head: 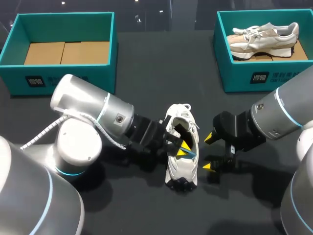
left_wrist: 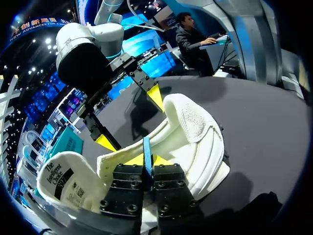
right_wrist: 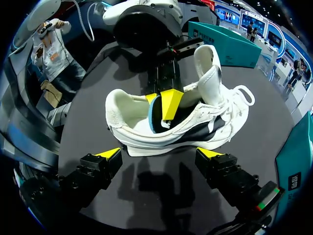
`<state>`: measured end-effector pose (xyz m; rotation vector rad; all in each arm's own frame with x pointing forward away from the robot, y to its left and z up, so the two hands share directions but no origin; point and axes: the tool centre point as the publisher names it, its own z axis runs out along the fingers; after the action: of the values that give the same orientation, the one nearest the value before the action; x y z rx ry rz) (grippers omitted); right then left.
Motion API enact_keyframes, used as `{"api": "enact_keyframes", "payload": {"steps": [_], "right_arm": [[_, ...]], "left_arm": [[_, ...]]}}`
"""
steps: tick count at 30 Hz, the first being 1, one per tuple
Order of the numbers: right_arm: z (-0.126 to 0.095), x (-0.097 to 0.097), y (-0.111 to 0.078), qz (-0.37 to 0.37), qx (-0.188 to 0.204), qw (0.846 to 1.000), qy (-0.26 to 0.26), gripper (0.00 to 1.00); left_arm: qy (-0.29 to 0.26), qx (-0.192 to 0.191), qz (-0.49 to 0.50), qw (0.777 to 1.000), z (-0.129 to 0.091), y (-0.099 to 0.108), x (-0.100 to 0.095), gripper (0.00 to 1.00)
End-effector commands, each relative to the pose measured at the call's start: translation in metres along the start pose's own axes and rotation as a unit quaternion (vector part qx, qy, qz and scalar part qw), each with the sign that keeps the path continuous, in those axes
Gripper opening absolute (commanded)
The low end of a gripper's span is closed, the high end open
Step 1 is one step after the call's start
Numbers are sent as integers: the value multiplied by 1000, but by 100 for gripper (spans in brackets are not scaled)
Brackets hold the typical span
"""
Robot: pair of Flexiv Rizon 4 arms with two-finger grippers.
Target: Take the shoe out of the shoebox, open the shoe tongue, remove and reinsert the insole, then place the shoe into the shoebox
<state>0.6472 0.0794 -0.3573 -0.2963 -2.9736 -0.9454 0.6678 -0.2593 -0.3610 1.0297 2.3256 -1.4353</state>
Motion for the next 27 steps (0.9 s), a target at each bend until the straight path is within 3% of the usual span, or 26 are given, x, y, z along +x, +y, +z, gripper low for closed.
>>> {"api": "enact_keyframes", "payload": {"steps": [1,3,8,21,27], "right_arm": [[0,2,0,0,2,1000,-2,100],[0,2,0,0,2,1000,-2,100],[0,2,0,0,2,1000,-2,100],[0,2,0,0,2,1000,-2,100],[-18,-8,-4,4,1,1000,-7,100]], "left_arm": [[-7,9,7,1000,-13,-7,3,19],[-7,17,10,1000,-18,-13,2,31],[-2,34,13,999,-27,-27,1,40],[57,57,8,997,-45,-43,6,39],[111,39,15,993,-55,-45,12,38]]}}
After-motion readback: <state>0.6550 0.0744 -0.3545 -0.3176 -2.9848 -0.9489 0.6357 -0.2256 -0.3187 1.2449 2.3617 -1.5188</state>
